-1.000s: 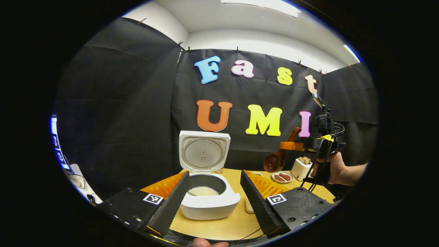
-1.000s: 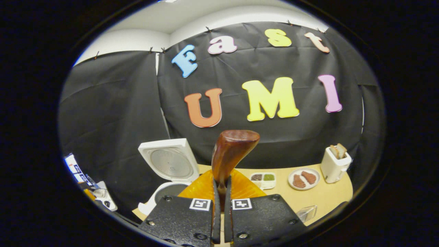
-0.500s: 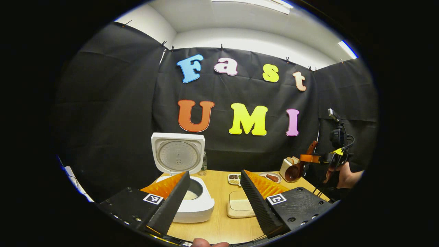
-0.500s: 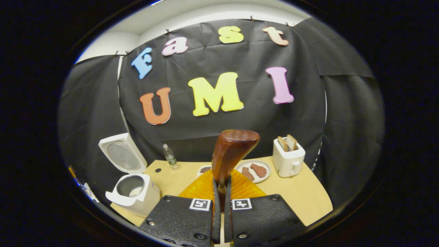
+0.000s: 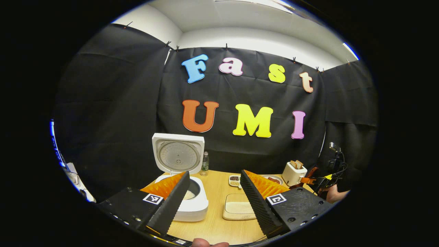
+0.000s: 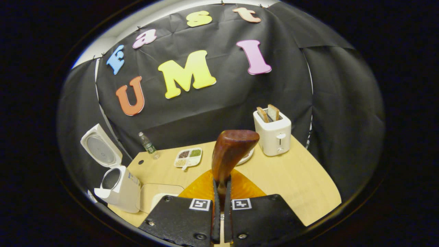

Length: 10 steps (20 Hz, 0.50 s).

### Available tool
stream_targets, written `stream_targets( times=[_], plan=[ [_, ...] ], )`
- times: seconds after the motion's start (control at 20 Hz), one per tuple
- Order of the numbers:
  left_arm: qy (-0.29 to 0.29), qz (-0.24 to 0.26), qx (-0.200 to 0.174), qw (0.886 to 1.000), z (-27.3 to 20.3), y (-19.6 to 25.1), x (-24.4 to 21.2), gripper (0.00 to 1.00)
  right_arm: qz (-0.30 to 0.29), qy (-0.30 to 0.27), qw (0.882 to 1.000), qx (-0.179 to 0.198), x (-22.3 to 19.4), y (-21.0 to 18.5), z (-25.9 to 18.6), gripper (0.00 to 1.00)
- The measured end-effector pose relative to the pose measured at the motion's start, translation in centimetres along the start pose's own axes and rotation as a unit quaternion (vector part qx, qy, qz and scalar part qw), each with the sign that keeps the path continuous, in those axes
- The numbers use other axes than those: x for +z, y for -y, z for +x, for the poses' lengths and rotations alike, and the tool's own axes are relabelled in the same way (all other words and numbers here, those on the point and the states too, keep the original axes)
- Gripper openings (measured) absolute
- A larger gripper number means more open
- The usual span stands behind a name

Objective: Close the left gripper, press the button to open the rice cooker; take a wooden spoon from the chopstick holder with the right hand, scoop a spoonful of rice and pour it into the rice cooker, then put the wooden spoon back into the chopstick holder.

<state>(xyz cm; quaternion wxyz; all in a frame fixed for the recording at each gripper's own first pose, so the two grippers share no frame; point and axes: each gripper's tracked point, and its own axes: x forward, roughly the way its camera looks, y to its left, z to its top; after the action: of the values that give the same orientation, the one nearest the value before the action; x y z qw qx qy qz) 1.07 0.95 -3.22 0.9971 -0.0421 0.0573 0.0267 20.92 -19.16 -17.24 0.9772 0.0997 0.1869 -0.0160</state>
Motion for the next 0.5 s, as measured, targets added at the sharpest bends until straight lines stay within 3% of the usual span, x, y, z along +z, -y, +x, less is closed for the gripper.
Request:
stream_targets(
  times=[0.5],
  plan=[
    [-0.014, 0.029, 0.019, 0.999, -0.9, 0.2, -0.2, 0.94, -0.011, -0.039, 0.999, -0.012, -6.0, 1.1, 4.7, 0.10]
  ],
)
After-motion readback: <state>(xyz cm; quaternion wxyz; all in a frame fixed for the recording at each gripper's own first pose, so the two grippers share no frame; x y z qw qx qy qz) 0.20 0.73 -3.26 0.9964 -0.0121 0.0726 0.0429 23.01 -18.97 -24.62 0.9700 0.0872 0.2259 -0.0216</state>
